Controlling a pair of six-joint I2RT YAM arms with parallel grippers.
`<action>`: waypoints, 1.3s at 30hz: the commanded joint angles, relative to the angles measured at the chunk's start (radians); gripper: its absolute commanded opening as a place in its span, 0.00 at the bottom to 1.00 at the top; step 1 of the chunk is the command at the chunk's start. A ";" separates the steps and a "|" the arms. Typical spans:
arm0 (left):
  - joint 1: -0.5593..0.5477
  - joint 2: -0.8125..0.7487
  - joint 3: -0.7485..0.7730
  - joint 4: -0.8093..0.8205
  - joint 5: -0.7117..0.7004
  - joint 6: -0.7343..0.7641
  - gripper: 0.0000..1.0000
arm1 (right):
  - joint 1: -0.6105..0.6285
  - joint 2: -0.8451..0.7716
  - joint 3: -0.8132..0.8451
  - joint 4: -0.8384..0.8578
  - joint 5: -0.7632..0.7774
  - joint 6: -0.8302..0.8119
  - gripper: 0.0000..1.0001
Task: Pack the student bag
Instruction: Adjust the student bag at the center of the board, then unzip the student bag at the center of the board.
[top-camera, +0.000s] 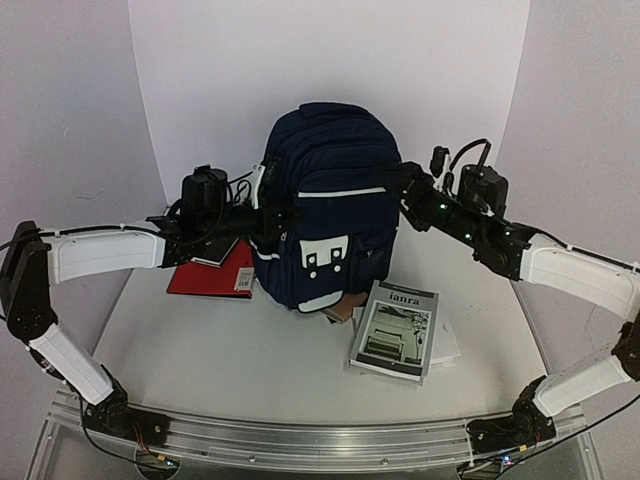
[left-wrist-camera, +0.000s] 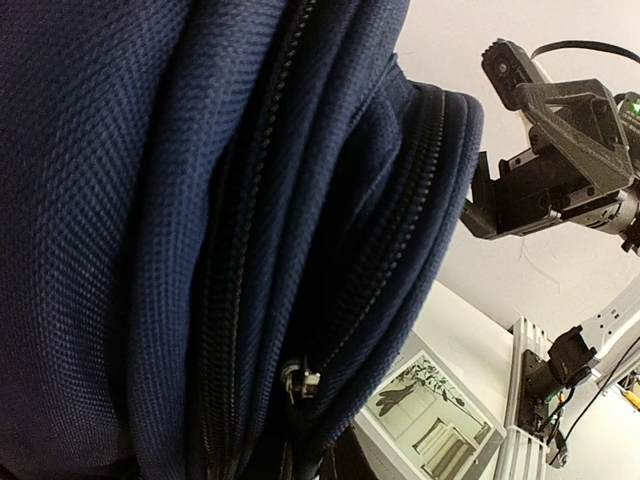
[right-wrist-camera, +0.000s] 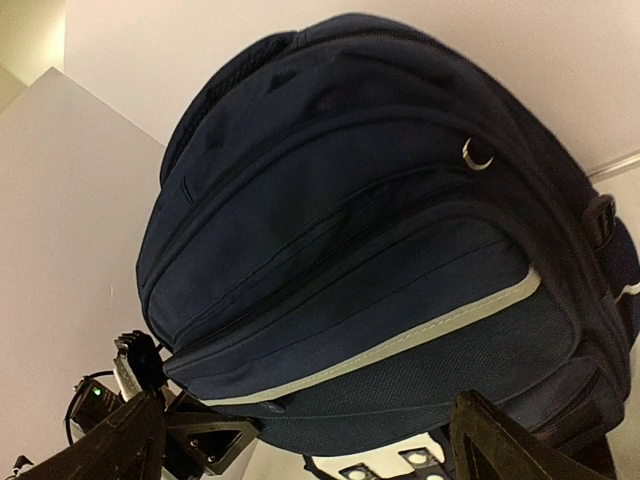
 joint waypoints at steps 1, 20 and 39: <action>-0.014 0.028 0.003 -0.027 0.057 -0.003 0.00 | 0.045 0.092 0.103 0.026 0.020 0.177 0.89; -0.028 0.026 -0.041 -0.090 -0.047 0.045 0.00 | 0.079 0.149 0.132 0.156 0.071 0.327 0.71; -0.084 0.027 -0.036 -0.146 -0.075 0.097 0.00 | 0.078 0.206 0.172 0.124 0.101 0.356 0.61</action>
